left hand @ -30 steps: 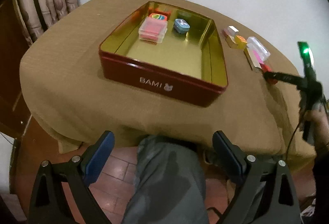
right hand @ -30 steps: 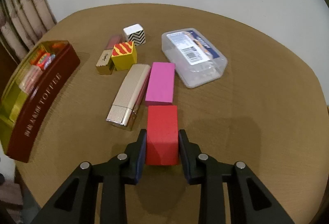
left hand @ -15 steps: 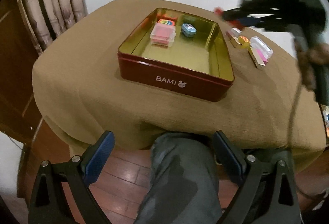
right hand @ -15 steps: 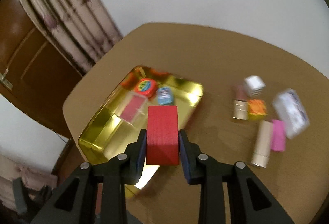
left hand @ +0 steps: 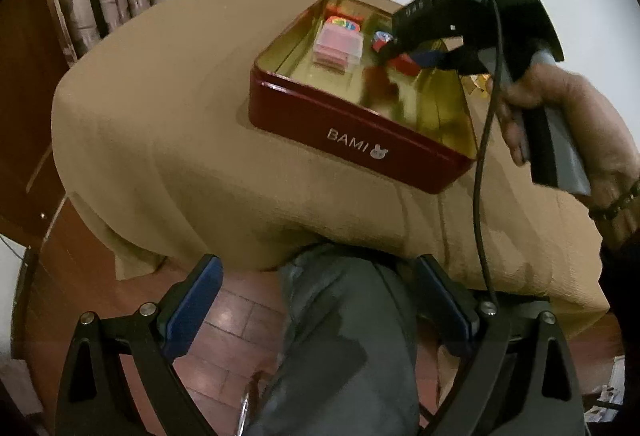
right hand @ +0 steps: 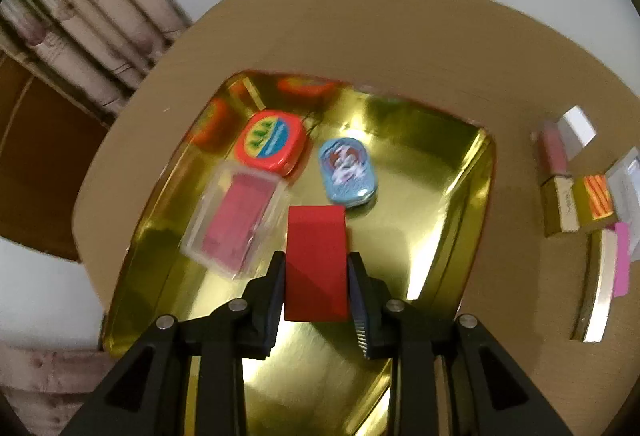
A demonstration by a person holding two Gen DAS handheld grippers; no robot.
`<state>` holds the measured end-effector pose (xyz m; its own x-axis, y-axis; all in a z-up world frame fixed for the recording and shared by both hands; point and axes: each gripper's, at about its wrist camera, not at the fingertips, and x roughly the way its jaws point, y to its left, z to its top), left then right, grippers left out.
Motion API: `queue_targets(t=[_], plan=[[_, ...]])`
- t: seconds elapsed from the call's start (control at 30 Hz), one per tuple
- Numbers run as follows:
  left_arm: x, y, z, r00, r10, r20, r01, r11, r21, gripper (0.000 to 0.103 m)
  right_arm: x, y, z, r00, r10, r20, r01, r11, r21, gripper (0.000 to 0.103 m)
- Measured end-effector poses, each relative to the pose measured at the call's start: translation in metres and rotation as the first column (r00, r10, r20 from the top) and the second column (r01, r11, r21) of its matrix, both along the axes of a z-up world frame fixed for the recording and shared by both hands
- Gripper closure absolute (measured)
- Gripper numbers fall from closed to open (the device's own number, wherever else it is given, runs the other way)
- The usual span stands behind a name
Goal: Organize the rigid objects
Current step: 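Place the red block into the gold tray and open the right gripper, then grasp the gold ribbed case with the left gripper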
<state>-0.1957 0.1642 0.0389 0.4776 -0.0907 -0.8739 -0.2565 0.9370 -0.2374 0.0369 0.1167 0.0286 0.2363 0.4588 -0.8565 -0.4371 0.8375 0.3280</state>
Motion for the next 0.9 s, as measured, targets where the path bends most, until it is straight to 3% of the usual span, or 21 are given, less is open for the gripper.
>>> queue_targets(t=[0.33,0.5,0.6,0.7,0.8,0.9], plan=[[0.002,-0.011,-0.006,0.999,-0.025,-0.027,0.026,1.000,0.018,0.009,0.008,-0.025,0.012,0.996,-0.063,-0.070,0.076,0.977,0.201,0.070],[0.000,-0.017,0.001,1.000,-0.025,0.001,0.025,0.998,0.062,0.009,-0.018,-0.082,0.039,0.990,-0.123,0.073,0.099,0.958,0.270,0.069],[-0.001,-0.022,0.005,0.999,-0.044,0.022,0.042,0.997,0.069,0.009,-0.034,-0.132,0.042,0.962,-0.200,0.185,0.160,0.965,0.210,0.066],[-0.003,-0.033,0.013,0.995,-0.082,0.048,0.078,0.994,0.076,0.009,-0.046,-0.202,0.028,0.915,-0.288,0.283,0.270,0.957,0.102,0.062],[-0.002,-0.051,0.023,0.986,-0.153,0.069,0.148,0.986,0.081,0.009,-0.049,-0.269,0.001,0.874,-0.350,0.337,0.388,0.920,-0.050,0.062],[0.005,-0.075,0.035,0.969,-0.232,0.086,0.224,0.970,0.093,0.009,-0.050,-0.322,-0.024,0.843,-0.401,0.360,0.473,0.870,-0.140,0.062]])
